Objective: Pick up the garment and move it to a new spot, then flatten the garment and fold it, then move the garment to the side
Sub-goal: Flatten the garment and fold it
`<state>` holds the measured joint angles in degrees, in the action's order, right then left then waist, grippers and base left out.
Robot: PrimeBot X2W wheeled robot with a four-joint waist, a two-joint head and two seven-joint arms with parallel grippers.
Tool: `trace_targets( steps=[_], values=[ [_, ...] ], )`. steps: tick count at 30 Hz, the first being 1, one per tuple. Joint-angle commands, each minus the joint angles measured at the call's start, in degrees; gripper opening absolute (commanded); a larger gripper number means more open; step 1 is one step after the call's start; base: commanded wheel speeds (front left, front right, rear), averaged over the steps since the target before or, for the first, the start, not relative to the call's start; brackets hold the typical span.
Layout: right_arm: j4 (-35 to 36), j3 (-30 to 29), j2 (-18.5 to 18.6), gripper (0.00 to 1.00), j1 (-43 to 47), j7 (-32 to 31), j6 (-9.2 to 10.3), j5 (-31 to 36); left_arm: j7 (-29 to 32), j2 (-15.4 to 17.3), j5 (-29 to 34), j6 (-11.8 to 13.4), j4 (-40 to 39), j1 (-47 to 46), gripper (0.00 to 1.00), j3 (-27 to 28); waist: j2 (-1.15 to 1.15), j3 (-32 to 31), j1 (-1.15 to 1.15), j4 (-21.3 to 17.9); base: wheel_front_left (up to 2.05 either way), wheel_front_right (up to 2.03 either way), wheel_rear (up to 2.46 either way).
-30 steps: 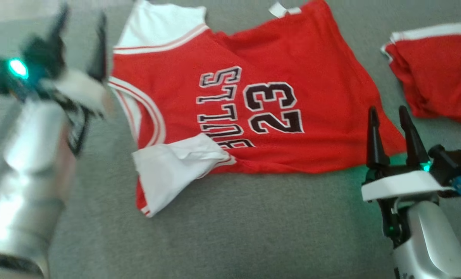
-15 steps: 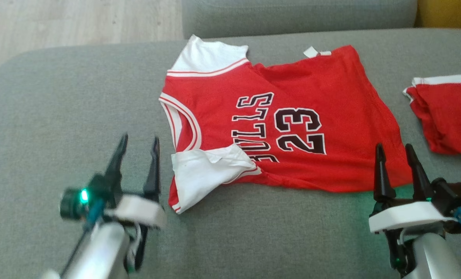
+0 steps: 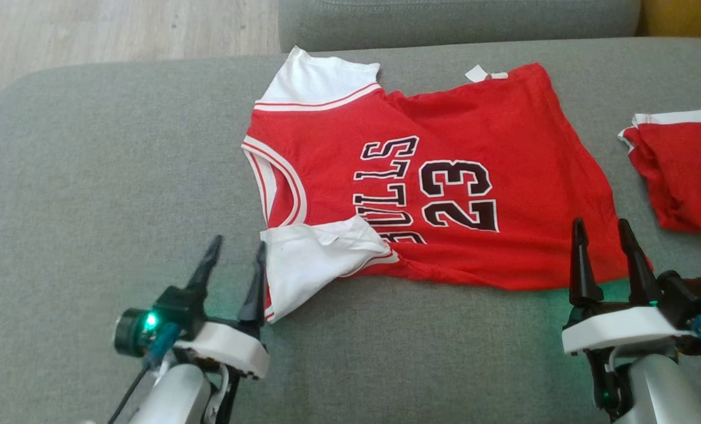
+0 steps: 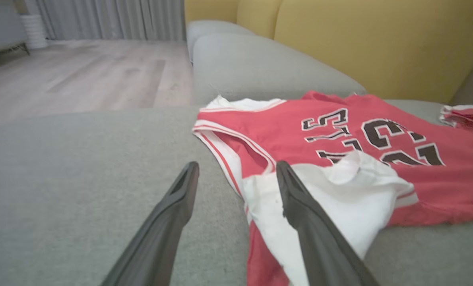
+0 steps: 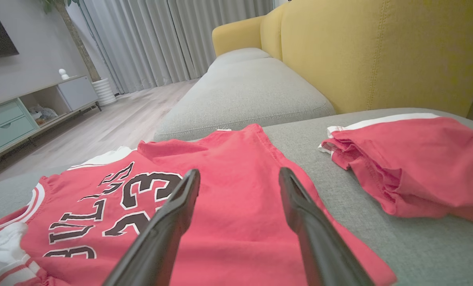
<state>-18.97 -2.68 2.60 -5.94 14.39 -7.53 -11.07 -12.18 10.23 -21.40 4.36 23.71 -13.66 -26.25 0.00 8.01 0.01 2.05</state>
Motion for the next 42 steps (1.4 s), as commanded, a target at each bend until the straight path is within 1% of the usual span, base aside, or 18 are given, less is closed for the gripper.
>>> trace_targets(
  steps=[1, 3, 5, 10, 24, 25, 26, 27, 28, 29, 30, 31, 32, 38, 42],
  values=[
    [1.85, 1.26, 0.28, 1.0, -1.22, 0.61, 0.04, 0.08, 0.24, 0.59, -0.32, -0.46, -1.16, -2.73, 1.0, 1.39, 0.0, 0.27, -0.01, -0.13, 0.0, 0.0, 0.0],
    [1.86, 1.41, 0.28, 1.0, -1.28, 0.61, 0.04, 0.05, 1.62, 0.84, -0.27, -1.36, -0.11, -3.32, 1.0, 0.53, 0.0, 0.68, -0.01, -0.36, 0.0, 0.0, 0.0],
    [1.82, 1.36, 0.28, 1.0, -1.49, 0.61, 0.04, -0.05, 2.63, 0.99, -0.31, -1.67, 0.8, -3.88, 1.0, 0.16, 0.0, 1.05, -0.01, -0.6, 0.0, 0.0, 0.0],
    [1.66, 1.23, 0.28, 1.0, -1.81, 0.61, 0.04, -0.24, 3.21, 1.17, -0.51, -2.58, 1.82, -4.93, 1.0, -0.48, 0.0, 1.66, -0.01, -1.16, 0.0, 0.0, 0.0],
    [1.11, 1.46, 0.28, 1.0, -2.54, 0.61, 0.04, -0.59, 3.89, 0.81, -1.65, -3.4, 5.31, -8.27, 1.0, -0.83, 0.0, 3.11, -0.01, -2.64, 0.0, 0.0, 0.0],
    [1.07, 1.45, 0.28, 1.0, -2.56, 0.61, 0.04, -0.6, 4.0, 0.78, -1.71, -3.53, 5.56, -8.44, 0.97, -0.94, 0.0, 3.16, -0.01, -2.7, 0.0, 0.0, 0.0],
    [1.03, 1.46, 0.28, 1.0, -2.59, 0.61, 0.04, -0.6, 4.01, 0.73, -1.78, -3.59, 5.79, -8.59, 0.9, -1.0, 0.0, 3.2, -0.01, -2.76, 0.0, 0.0, 0.0],
    [0.99, 1.47, 0.28, 1.0, -2.61, 0.61, 0.04, -0.61, 3.98, 0.69, -1.84, -3.64, 5.99, -8.71, 0.88, -1.06, 0.0, 3.22, -0.01, -2.82, 0.0, 0.0, 0.0],
    [0.95, 1.48, 0.28, 1.0, -2.63, 0.61, 0.04, -0.63, 3.98, 0.64, -1.95, -3.73, 6.2, -8.79, 0.69, -1.11, 0.0, 3.23, -0.01, -2.87, 0.0, 0.0, 0.0],
    [0.91, 1.49, 0.28, 1.0, -2.65, 0.61, 0.04, -0.65, 3.96, 0.6, -2.04, -3.79, 6.39, -8.87, 0.51, -1.16, 0.0, 3.23, -0.01, -2.91, 0.0, 0.0, 0.0],
    [0.88, 1.5, 0.28, 1.0, -2.65, 0.61, 0.04, -0.68, 3.92, 0.57, -2.11, -3.83, 6.58, -8.94, 0.31, -1.21, 0.0, 3.22, -0.01, -2.94, 0.0, 0.0, 0.0],
    [0.85, 1.49, 0.28, 1.0, -2.66, 0.61, 0.04, -0.71, 3.89, 0.54, -2.2, -3.89, 6.75, -9.0, 0.07, -1.25, 0.0, 3.2, -0.01, -2.96, 0.0, 0.0, 0.0],
    [0.8, 1.47, 0.28, 1.0, -2.65, 0.61, 0.04, -0.74, 3.85, 0.52, -2.28, -3.95, 6.91, -9.05, 0.0, -1.3, 0.0, 3.17, -0.01, -2.97, 0.0, 0.0, 0.0],
    [0.46, 1.14, 0.28, 1.0, -2.56, 0.61, 0.04, -0.64, 3.03, 0.85, -2.13, -3.96, 6.98, -9.59, 0.0, -1.6, 0.0, 2.71, -0.01, -2.79, 0.0, 0.0, 0.0],
    [-0.26, -0.08, 0.28, 1.0, -1.87, 0.61, 0.04, 0.38, 1.09, 1.73, -1.19, -3.06, 4.91, -9.99, 0.0, -1.41, 0.0, 1.85, -0.01, -2.53, 0.0, 0.0, 0.0]
  ],
)
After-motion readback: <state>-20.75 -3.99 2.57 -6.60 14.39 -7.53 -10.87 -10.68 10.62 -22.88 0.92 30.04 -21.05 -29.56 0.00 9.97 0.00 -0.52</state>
